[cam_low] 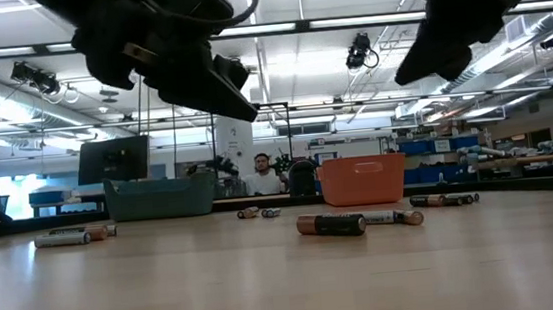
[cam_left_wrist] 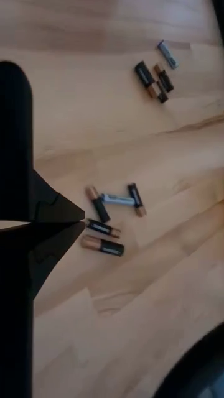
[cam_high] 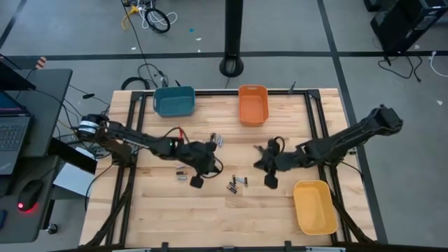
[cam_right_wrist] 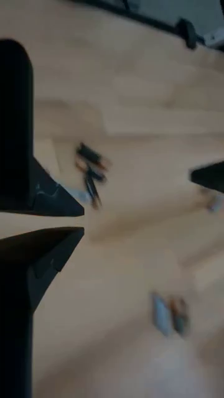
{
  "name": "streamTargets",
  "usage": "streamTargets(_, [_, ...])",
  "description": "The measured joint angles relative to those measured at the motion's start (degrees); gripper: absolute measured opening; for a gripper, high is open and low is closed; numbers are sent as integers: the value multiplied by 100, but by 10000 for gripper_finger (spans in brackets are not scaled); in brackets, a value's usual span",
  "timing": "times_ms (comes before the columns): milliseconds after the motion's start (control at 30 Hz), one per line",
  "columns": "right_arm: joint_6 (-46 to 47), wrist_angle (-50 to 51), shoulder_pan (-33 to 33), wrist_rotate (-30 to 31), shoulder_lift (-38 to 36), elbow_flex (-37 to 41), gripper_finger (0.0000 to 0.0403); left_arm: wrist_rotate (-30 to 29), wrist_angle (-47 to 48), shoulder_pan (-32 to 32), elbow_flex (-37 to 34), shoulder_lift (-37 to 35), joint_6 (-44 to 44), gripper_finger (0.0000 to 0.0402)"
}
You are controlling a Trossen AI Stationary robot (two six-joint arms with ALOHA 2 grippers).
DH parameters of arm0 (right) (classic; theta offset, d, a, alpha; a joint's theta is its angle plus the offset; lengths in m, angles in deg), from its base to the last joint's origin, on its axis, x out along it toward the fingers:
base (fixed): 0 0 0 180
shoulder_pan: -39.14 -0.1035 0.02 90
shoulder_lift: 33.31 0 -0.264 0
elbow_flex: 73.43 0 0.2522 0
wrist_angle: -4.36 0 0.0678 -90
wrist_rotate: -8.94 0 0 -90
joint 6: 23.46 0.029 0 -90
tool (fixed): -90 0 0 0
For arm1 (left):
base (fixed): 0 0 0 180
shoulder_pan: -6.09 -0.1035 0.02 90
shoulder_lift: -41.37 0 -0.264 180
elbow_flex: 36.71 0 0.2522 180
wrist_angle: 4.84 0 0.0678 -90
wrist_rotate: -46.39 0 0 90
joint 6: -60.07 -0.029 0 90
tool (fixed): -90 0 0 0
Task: Sort batteries
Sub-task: Put the small black battery into the orange bin
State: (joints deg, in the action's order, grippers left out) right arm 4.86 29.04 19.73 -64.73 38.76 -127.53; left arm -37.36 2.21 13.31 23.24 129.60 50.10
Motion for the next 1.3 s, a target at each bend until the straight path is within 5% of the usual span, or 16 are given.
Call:
streamTargets(400, [1952, -7, -584, -99, 1831, -736, 191, -847, -2064, 751, -1068, 1, 1035, 3])
streamTargets(800, [3043, 1261, -617, 446, 3204, -1710, 194, -1526, -2080, 1254, -1093, 2, 1173, 3])
streamTargets(1300, [3287, 1750, -546, 416, 3359, -1790, 194, -1713, -2077, 1318, -1086, 7, 1330, 3])
